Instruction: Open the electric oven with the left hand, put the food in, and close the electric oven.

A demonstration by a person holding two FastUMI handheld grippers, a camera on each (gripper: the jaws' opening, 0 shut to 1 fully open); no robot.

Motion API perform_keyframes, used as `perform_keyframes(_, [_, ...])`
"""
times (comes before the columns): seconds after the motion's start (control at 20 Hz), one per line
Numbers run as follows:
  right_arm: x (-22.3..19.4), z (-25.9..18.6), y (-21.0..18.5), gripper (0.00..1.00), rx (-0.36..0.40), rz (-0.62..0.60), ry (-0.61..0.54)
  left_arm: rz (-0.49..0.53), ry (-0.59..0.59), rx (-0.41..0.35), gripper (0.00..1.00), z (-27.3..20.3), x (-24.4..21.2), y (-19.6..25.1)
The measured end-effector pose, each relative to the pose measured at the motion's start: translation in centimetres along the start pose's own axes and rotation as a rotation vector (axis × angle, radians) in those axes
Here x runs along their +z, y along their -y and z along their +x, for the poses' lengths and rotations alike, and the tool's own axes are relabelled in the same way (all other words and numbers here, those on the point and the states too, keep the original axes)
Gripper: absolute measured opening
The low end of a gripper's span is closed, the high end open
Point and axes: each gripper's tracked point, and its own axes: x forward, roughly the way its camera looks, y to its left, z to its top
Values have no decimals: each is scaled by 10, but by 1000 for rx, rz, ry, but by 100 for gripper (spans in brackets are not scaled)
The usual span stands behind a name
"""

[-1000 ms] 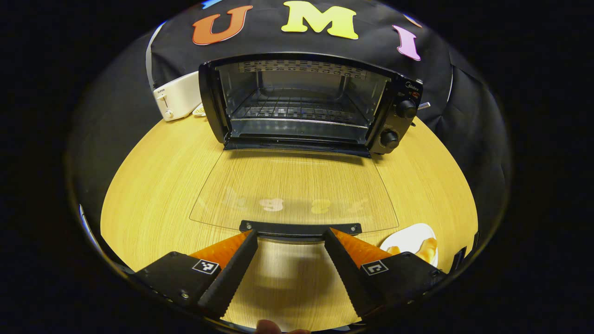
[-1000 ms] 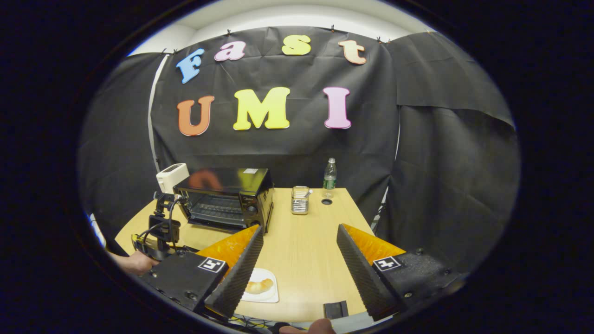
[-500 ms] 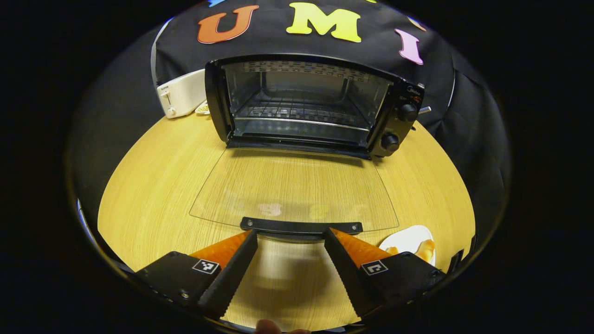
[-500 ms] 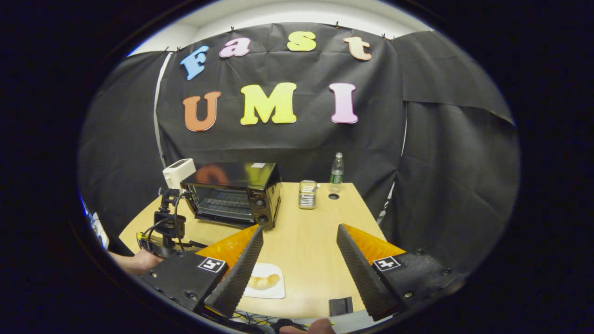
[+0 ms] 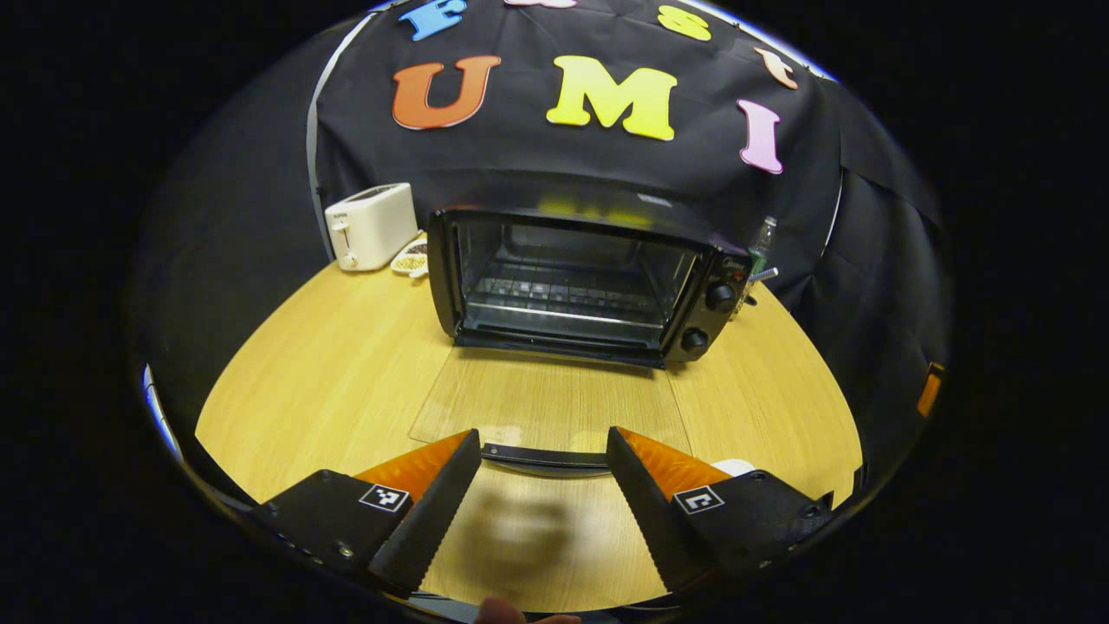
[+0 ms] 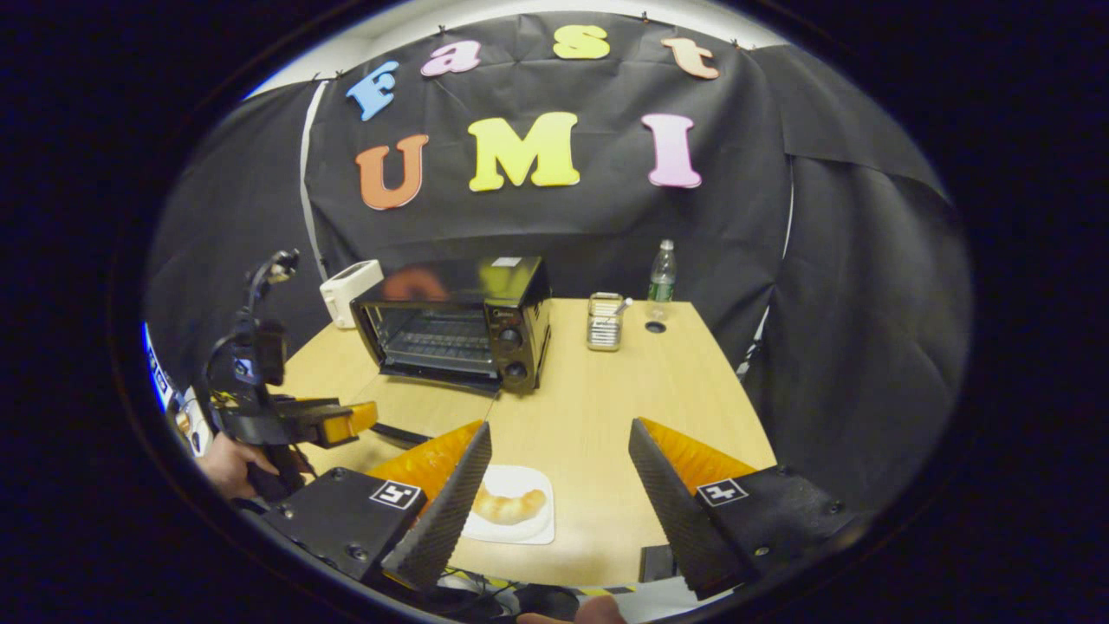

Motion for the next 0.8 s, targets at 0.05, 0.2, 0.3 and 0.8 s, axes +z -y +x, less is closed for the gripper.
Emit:
perform_keyframes(0.05, [-9, 7, -3, 97, 12, 13, -24, -4, 30, 10, 95, -12, 7, -4])
perform_keyframes(0.2, [-37, 27, -15, 97, 47, 50, -110, -20, 96, 44, 95, -44, 25, -14])
perform_keyframes(0.3, [-56, 39, -21, 97, 64, 84, -160, -31, 133, 52, 95, -64, 35, -20])
perform_keyframes(0.8, [-123, 81, -57, 93, 61, 261, -346, -27, 197, 5, 95, -101, 45, -21])
